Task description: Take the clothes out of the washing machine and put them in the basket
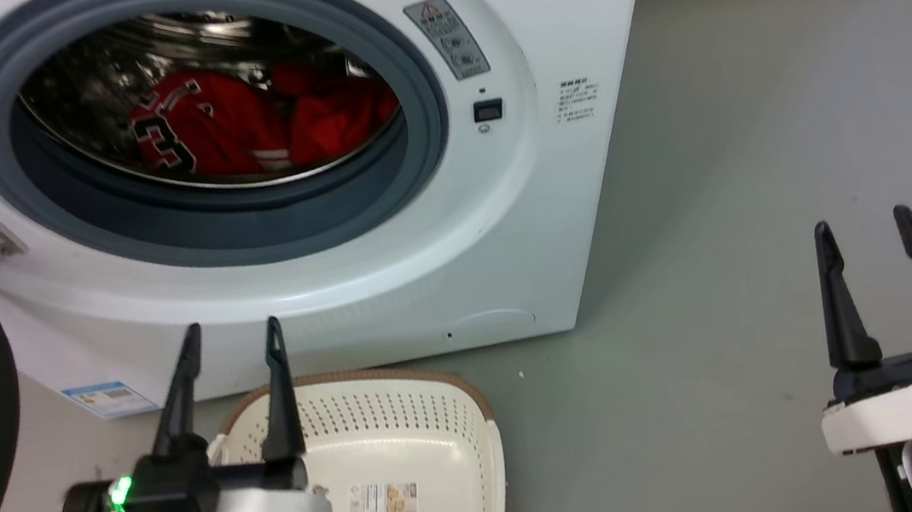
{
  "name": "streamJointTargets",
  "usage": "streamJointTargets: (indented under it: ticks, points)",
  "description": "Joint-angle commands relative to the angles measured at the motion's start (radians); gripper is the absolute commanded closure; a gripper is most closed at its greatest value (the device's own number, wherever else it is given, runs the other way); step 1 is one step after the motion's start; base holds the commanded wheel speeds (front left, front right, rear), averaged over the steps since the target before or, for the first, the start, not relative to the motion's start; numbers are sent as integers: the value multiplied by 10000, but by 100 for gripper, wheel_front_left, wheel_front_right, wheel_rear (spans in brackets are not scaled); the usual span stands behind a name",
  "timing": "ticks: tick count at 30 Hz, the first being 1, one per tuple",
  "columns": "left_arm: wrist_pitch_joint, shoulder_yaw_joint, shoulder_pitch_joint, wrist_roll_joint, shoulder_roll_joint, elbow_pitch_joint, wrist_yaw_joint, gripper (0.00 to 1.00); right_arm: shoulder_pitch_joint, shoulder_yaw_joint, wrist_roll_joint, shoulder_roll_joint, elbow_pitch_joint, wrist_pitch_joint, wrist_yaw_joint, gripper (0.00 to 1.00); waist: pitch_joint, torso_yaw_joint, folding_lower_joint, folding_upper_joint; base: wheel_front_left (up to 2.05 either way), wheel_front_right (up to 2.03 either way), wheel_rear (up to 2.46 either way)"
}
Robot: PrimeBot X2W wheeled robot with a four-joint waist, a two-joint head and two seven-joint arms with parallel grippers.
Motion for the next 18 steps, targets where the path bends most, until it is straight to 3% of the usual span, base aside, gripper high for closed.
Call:
streamJointTargets:
  ticks: [1, 2, 9, 14, 18]
  points:
    - [-26, 141, -352, -2, 41, 121, -63, 0, -277, -53, -32, 16, -66, -25, -7, 0, 572, -140, 0, 0, 0, 0, 0]
    - [-26, 373, -927, 69, 311, 604, -234, 0, -531, -245, 152, 15, -80, -23, -8, 0, 1284, -290, 0, 0, 0, 0, 0]
    - [-26, 1074, -3758, 0, 1504, 2473, -623, 0, -1350, -227, 137, 18, -313, -23, -8, 0, 3232, -748, 0, 0, 0, 0, 0]
    - [33, 1177, -6349, 68, 2825, 4197, -958, 0, -1963, -204, 214, 22, -566, -23, -7, 0, 4609, -1227, 0, 0, 0, 0, 0]
    - [887, 715, -8656, 170, 3794, 5435, -1199, 0, -2225, -292, 513, 22, -719, -23, -7, 0, 5511, -1480, 0, 0, 0, 0, 0]
